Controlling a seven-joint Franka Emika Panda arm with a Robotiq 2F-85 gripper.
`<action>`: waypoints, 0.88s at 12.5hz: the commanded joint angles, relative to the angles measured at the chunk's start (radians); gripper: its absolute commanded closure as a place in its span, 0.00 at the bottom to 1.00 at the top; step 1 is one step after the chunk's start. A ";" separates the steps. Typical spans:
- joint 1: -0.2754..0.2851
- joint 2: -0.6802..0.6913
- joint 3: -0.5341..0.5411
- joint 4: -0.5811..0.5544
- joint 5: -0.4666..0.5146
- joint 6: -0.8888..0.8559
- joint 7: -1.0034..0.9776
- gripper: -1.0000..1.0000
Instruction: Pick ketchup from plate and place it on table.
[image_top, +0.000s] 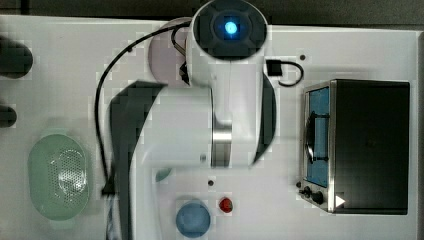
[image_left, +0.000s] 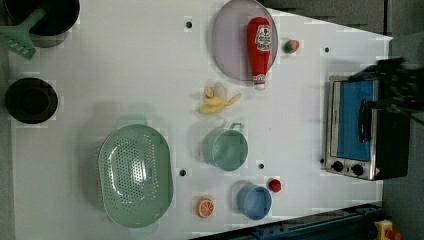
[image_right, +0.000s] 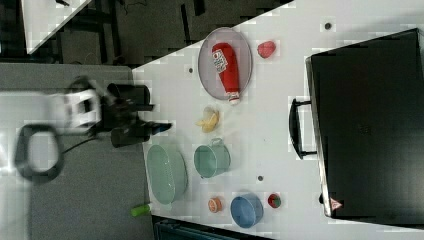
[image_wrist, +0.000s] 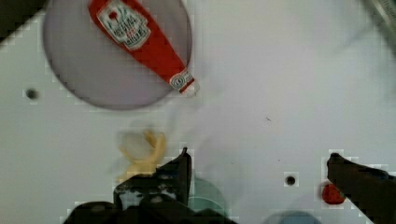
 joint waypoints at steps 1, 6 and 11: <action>-0.001 0.086 0.007 -0.020 -0.002 0.058 -0.177 0.00; 0.016 0.237 0.011 -0.017 -0.002 0.226 -0.439 0.00; 0.039 0.380 0.011 0.007 -0.016 0.367 -0.460 0.00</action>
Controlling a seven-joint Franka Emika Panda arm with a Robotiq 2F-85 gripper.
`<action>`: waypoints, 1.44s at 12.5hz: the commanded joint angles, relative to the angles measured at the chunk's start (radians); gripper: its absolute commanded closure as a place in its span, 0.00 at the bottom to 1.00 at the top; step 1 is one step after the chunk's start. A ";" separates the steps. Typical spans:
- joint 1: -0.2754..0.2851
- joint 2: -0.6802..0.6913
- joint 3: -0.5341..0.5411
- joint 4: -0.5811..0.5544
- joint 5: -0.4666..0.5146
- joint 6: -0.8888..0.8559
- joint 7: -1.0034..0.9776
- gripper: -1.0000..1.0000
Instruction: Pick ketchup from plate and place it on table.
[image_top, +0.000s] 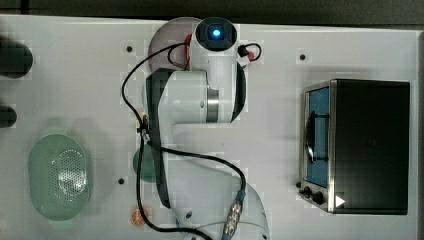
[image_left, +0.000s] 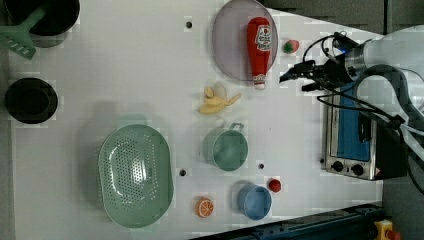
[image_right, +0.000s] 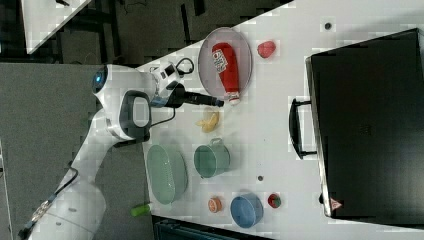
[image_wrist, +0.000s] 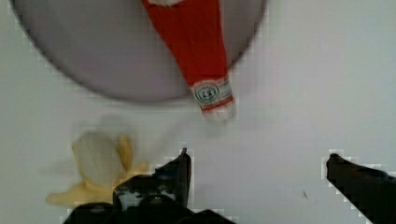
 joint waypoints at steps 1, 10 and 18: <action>0.028 0.061 0.002 0.056 0.000 0.076 -0.074 0.00; 0.047 0.351 0.000 0.300 -0.087 0.233 -0.075 0.00; 0.049 0.430 -0.007 0.352 -0.087 0.297 -0.075 0.04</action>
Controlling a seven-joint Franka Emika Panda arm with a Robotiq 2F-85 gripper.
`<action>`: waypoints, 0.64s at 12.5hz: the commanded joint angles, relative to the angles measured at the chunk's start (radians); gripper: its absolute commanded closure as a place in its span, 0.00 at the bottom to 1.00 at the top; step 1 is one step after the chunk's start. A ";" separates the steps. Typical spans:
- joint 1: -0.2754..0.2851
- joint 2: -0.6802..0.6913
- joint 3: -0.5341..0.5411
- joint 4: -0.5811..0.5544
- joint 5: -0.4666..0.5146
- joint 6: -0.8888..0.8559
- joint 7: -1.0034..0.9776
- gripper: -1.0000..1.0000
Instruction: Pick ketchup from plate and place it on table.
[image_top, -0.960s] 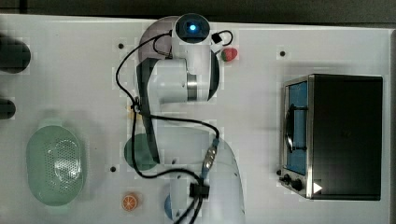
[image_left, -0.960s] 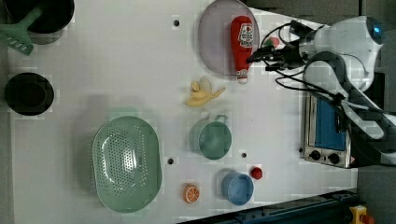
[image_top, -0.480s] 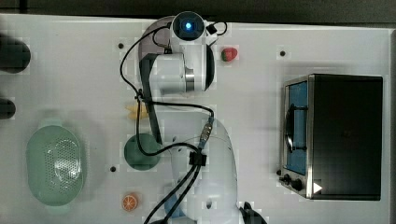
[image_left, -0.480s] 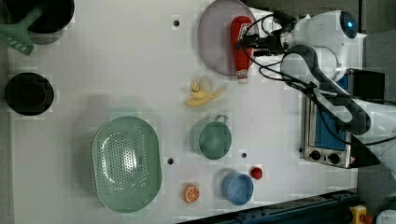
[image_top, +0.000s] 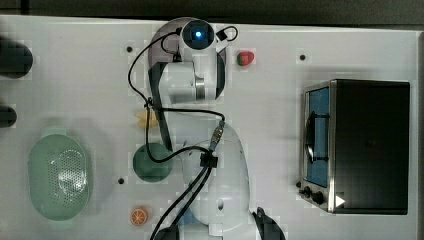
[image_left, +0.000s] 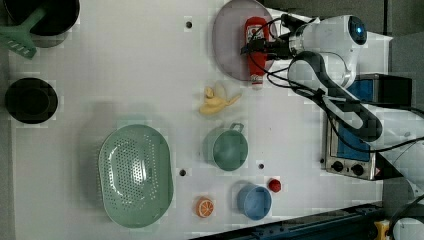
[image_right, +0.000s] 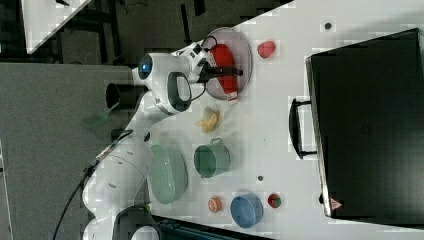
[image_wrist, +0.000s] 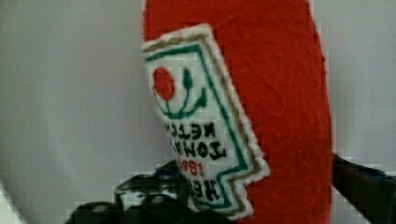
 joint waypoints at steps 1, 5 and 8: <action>-0.003 -0.017 -0.012 0.055 -0.002 0.003 -0.035 0.15; -0.004 -0.023 -0.018 0.057 -0.002 -0.001 -0.035 0.36; -0.006 -0.085 -0.016 0.057 0.001 -0.027 -0.030 0.36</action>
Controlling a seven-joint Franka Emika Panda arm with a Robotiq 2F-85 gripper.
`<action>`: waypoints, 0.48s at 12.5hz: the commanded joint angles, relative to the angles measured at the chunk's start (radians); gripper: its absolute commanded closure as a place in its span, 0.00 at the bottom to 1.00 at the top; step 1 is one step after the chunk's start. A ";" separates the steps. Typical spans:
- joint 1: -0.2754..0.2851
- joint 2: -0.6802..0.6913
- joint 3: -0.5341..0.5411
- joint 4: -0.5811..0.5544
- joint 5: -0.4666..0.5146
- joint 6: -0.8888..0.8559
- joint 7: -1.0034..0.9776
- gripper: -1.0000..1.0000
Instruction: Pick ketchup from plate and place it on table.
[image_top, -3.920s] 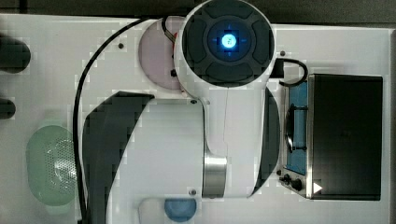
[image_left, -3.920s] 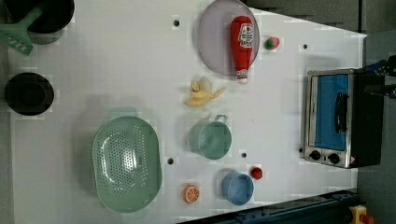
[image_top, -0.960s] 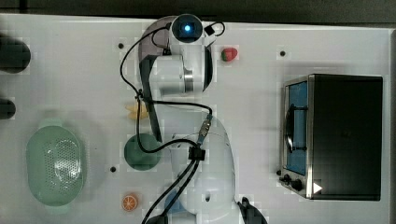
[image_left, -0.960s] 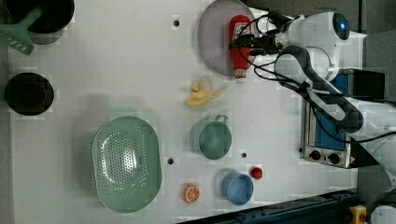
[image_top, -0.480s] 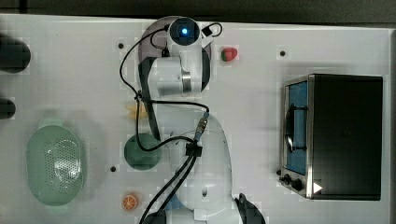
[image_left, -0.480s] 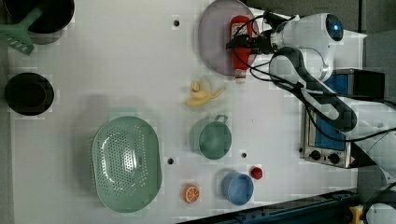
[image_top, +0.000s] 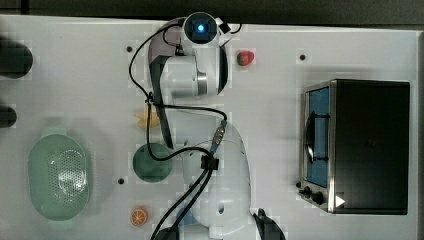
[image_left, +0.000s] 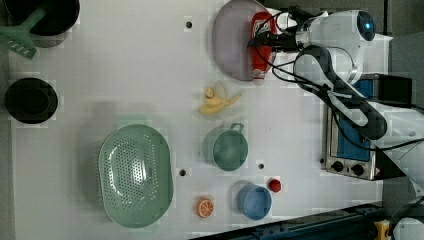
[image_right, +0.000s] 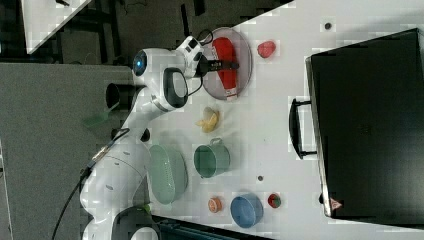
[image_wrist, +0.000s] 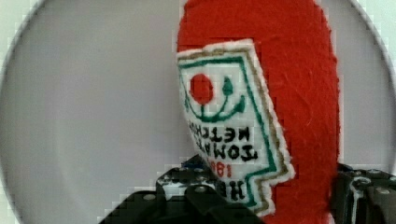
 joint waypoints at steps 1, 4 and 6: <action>-0.009 -0.116 -0.003 0.015 -0.002 -0.050 -0.027 0.36; -0.030 -0.253 -0.004 0.012 0.022 -0.231 -0.026 0.36; -0.056 -0.351 -0.006 -0.008 0.062 -0.365 -0.024 0.36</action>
